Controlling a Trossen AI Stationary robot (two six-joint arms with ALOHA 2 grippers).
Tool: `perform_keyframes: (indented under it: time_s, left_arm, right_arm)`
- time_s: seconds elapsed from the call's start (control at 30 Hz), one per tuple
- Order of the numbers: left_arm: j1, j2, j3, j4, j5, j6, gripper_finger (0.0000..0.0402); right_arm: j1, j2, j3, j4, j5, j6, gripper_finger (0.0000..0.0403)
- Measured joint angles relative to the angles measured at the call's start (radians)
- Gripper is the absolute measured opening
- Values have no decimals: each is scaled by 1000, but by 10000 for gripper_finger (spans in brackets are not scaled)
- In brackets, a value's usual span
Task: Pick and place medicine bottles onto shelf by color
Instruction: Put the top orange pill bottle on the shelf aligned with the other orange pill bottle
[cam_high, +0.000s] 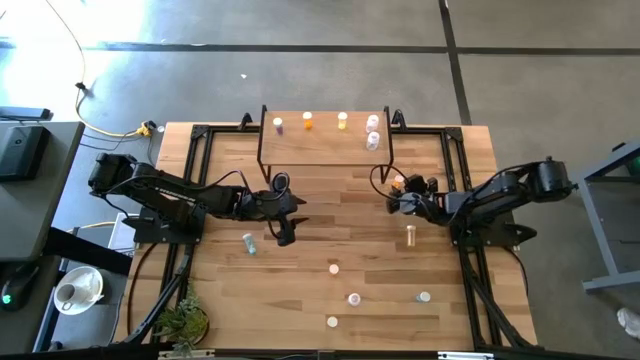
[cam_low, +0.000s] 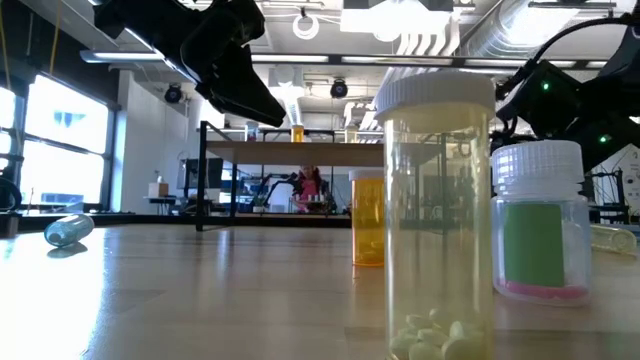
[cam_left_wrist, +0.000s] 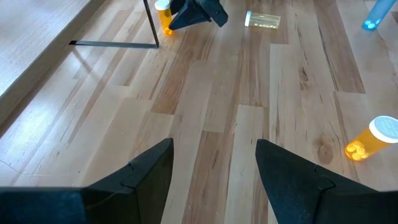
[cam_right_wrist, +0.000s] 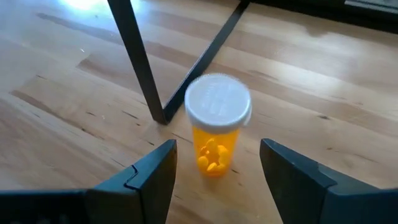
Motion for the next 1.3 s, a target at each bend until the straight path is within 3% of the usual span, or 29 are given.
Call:
perform_keyframes:
  time_s: [0.37,0.63,0.93,1.3]
  left_arm:
    - [0,0,0,0,0,0,217]
    - [0,0,0,0,1,0,217]
    - [0,0,0,0,1,0,217]
    - [0,0,0,0,0,0,217]
  right_arm:
    - [0,163,22,89,53,0,216]
    - [1,264,82,99,71,-21,152]
    - [1,271,90,95,57,-34,76]
    - [67,261,89,85,26,64,78]
